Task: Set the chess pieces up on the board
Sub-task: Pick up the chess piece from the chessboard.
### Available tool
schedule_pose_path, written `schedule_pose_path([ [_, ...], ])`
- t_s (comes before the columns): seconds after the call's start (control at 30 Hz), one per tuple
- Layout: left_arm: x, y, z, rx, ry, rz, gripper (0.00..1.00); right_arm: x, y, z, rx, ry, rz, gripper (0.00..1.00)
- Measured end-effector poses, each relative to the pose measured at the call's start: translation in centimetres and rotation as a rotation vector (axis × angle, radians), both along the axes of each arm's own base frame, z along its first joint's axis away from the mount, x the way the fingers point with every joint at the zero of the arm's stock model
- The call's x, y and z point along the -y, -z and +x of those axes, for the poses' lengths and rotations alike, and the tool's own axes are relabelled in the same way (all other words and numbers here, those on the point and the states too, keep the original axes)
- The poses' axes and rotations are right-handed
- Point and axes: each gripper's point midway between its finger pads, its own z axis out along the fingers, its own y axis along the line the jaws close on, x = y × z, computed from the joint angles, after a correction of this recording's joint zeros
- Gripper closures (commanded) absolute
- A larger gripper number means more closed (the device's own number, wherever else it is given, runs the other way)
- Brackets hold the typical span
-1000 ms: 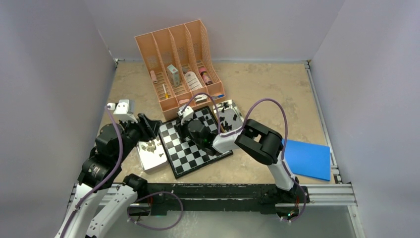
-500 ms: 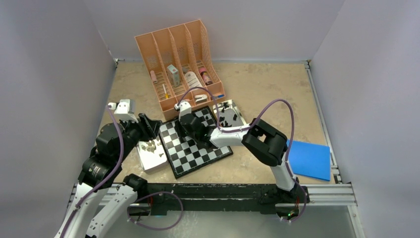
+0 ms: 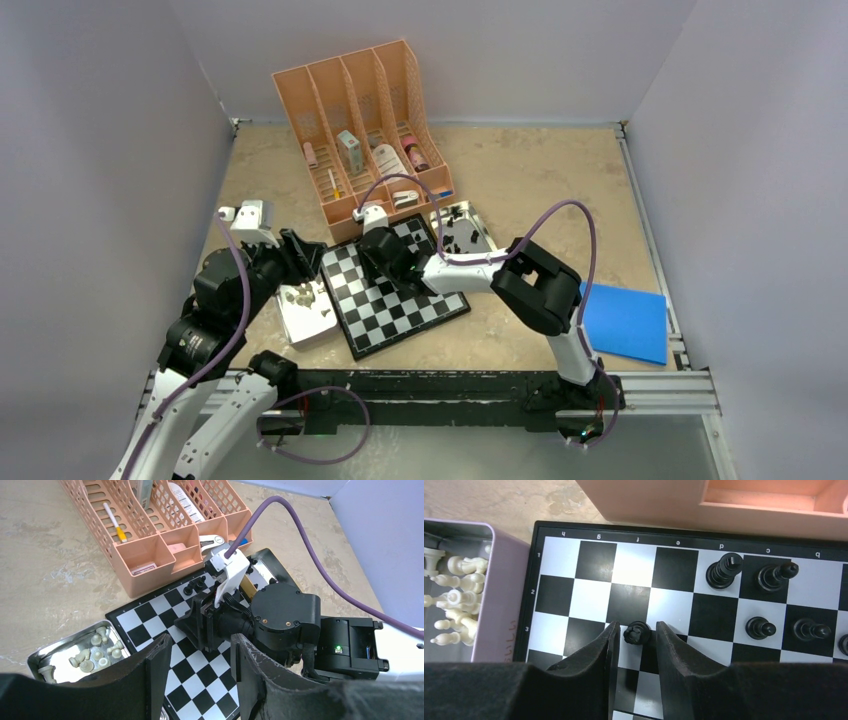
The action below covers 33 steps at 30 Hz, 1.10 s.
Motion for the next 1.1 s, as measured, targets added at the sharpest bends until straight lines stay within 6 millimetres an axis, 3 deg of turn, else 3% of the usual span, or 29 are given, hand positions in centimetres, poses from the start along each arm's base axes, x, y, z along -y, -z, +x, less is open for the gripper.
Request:
schedule_pose_path([
  [0.1, 0.0, 0.0, 0.0, 0.000, 0.000, 0.000, 0.53, 0.4, 0.3, 0.0, -0.004, 0.009, -0.021, 0.71],
  [0.23, 0.0, 0.0, 0.0, 0.000, 0.000, 0.000, 0.53, 0.4, 0.0, 0.2, 0.003, 0.016, -0.024, 0.70],
  [0.53, 0.0, 0.0, 0.0, 0.000, 0.000, 0.000, 0.53, -0.5, -1.4, 0.8, 0.029, 0.009, -0.003, 0.76],
  [0.8, 0.0, 0.0, 0.0, 0.000, -0.001, 0.000, 0.53, -0.1, -1.0, 0.6, 0.014, 0.009, -0.031, 0.64],
  [1.1, -0.1, 0.0, 0.0, 0.000, -0.004, 0.001, 0.52, 0.1, 0.1, 0.6, 0.000, 0.009, -0.064, 0.74],
])
